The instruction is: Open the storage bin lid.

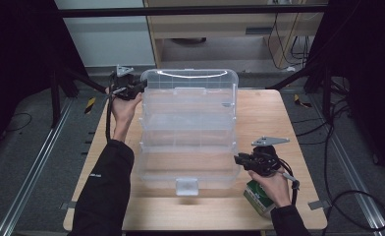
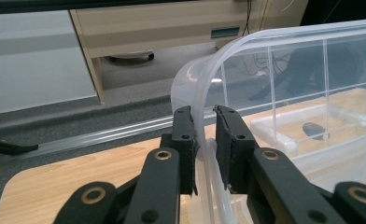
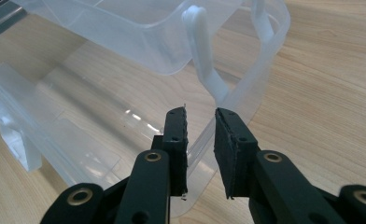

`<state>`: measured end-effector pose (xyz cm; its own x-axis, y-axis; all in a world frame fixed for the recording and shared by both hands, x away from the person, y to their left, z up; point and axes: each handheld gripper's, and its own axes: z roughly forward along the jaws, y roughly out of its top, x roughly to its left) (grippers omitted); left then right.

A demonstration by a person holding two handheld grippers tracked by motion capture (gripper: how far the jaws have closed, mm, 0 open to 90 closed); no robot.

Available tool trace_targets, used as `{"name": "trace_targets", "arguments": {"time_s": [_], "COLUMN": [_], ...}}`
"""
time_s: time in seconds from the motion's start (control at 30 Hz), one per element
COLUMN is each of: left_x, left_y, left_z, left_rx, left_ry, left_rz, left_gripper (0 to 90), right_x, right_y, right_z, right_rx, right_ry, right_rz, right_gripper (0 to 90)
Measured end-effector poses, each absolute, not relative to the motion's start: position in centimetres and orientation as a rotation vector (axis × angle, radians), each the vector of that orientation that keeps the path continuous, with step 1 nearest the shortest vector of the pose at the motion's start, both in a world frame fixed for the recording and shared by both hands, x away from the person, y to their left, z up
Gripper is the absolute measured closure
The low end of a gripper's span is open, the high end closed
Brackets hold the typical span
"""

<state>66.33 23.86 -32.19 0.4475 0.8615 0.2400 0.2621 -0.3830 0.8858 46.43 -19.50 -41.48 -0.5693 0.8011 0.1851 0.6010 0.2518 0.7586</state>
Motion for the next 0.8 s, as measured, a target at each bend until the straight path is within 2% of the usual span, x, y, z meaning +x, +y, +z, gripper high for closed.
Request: {"name": "trace_targets", "arguments": {"time_s": [0.63, 0.8], "left_x": [69.3, 69.0], "left_y": [24.4, 25.9], "left_z": [-34.0, -33.5], "left_rx": [1.933, 1.867], "left_ry": [1.017, 1.029], "left_rz": [0.857, 0.816], "left_gripper": [75.6, 74.7], "right_x": [46.5, 46.5], "right_y": [-19.4, -19.5], "right_z": [-41.5, -41.5], "right_rx": [1.316, 1.312], "right_ry": [2.283, 2.287], "right_rz": [1.197, 1.2], "right_gripper": [74.3, 75.1]}}
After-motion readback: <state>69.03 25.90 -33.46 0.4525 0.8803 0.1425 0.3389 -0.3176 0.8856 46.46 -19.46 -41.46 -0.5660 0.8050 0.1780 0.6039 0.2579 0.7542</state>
